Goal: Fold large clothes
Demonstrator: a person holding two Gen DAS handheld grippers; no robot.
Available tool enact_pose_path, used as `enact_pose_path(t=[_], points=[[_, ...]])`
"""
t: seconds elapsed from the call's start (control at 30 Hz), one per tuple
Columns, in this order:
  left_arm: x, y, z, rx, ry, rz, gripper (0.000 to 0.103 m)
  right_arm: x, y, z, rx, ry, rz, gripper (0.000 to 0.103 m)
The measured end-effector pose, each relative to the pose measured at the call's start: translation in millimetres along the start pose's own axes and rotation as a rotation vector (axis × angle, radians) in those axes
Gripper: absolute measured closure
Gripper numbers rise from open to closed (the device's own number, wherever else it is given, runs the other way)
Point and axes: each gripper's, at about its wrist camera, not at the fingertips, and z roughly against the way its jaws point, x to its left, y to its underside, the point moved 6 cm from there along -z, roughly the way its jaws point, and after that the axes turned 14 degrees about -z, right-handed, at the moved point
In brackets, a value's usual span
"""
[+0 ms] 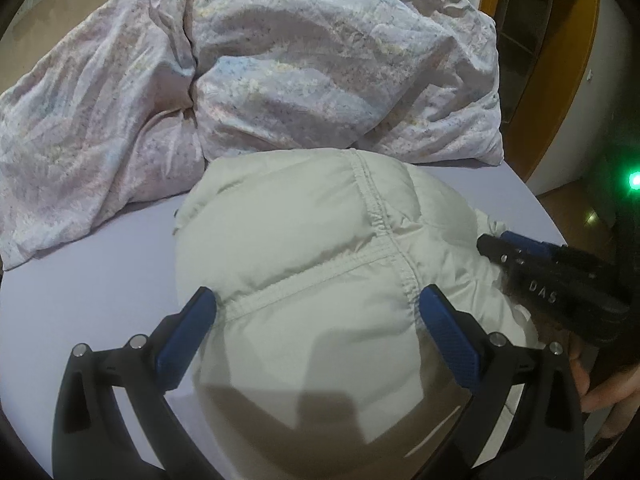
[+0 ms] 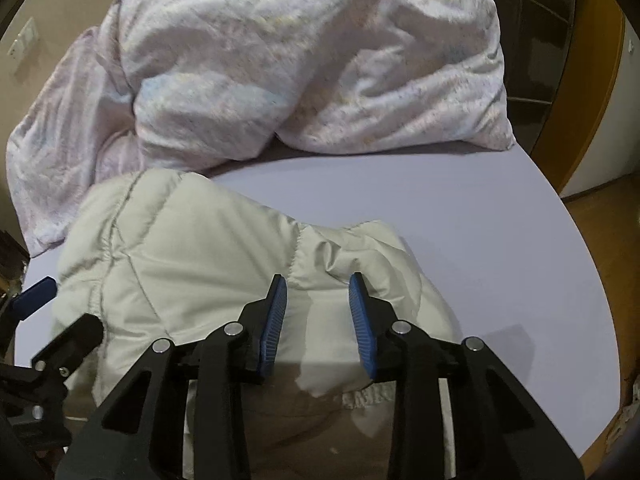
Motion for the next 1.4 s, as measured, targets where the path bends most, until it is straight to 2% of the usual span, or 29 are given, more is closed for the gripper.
enact_pose_path(t=[0.13,0.6,1.0,1.4], points=[[-7.5,-3.0,-8.5,-0.008,-0.019,-0.024,0.002,-2.5,4.1,-10.5,-0.001,0.027,0.023,0.071],[-11.2,2.2,-36.0,-0.01,-0.052,-0.046,0.002,-4.3,10.8,-32.3,-0.05,0.009,0.074,0.071],[-14.6,6.5,-45.5,-0.033,-0.096,-0.065,0.002,-5.1,13.0,-40.9,-0.106,-0.004,0.087,0.07],[-14.3,6.4,-45.6,-0.038,-0.101,-0.072,0.002,-4.8,17.3,-43.2,-0.17,-0.004,0.094,0.07]])
